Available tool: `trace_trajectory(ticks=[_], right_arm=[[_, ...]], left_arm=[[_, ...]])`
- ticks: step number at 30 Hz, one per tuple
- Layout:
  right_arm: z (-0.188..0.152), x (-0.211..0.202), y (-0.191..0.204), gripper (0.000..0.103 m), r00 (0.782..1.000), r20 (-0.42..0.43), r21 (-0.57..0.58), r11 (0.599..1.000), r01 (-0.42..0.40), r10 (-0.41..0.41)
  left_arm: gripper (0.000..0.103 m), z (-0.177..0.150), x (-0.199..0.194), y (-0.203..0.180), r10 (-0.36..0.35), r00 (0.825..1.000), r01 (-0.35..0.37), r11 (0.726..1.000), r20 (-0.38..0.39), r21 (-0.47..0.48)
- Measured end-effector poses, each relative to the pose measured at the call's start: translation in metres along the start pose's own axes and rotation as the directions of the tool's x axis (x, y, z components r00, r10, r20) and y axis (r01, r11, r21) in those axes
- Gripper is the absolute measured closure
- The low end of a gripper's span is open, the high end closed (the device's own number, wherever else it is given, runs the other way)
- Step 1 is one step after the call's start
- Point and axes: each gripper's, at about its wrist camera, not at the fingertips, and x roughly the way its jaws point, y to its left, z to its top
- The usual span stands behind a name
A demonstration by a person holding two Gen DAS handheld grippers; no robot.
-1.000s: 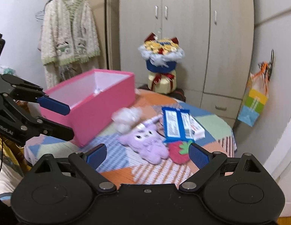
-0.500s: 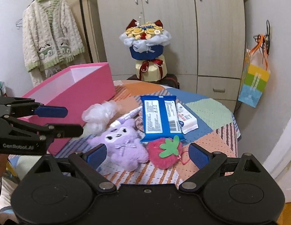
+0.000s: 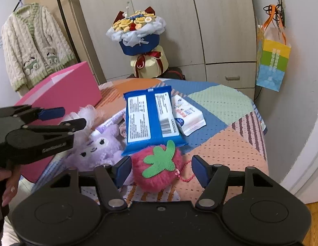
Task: Organize soft objects
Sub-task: 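Grasp the white mesh bath puff with the left gripper while the right gripper grasps the pink strawberry plush, then lift the bath puff with the left gripper while the right gripper lifts the strawberry plush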
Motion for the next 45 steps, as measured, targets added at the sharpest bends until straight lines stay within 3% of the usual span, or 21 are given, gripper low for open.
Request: trace_trajectory(ticks=[5, 11, 12, 14, 15, 26, 38, 45], right_arm=[[-0.005, 0.011, -0.003, 0.033, 1.000, -0.013, 0.011, 1.000, 0.000, 0.000], [-0.008, 0.012, -0.001, 0.032, 1.000, 0.012, -0.010, 1.000, 0.014, -0.014], [-0.008, 0.012, -0.001, 0.037, 1.000, 0.014, -0.013, 1.000, 0.016, -0.016], [-0.010, 0.011, -0.003, 0.055, 1.000, 0.016, 0.000, 1.000, -0.016, 0.016], [-0.010, 0.010, -0.004, 0.055, 1.000, 0.019, 0.005, 1.000, -0.019, 0.019], [-0.016, -0.017, 0.019, 0.056, 0.995, 0.065, -0.043, 0.996, 0.079, -0.076], [-0.041, -0.044, 0.034, 0.056, 0.991, 0.065, 0.030, 0.993, 0.111, -0.113], [-0.054, -0.058, 0.054, 0.056, 0.991, 0.067, 0.007, 0.993, 0.116, -0.117]], left_arm=[[0.054, -0.004, 0.015, -0.001, -0.022, 0.997, 0.021, 1.000, -0.073, -0.020], [0.051, -0.005, 0.017, 0.000, -0.054, 0.996, 0.050, 0.997, -0.072, -0.058], [0.052, -0.005, 0.018, 0.001, -0.060, 0.995, 0.055, 0.996, -0.076, -0.068], [0.066, -0.006, 0.019, 0.003, -0.068, 0.993, 0.059, 0.994, -0.100, -0.095], [0.066, -0.007, 0.020, 0.003, -0.069, 0.992, 0.059, 0.994, -0.102, -0.097], [0.071, -0.012, -0.009, 0.013, -0.061, 0.998, 0.057, 0.987, -0.023, -0.149], [0.071, -0.034, -0.067, 0.026, -0.171, 0.982, 0.185, 0.962, 0.085, -0.199], [0.071, -0.053, -0.094, 0.040, -0.237, 0.963, 0.262, 0.937, 0.130, -0.231]])
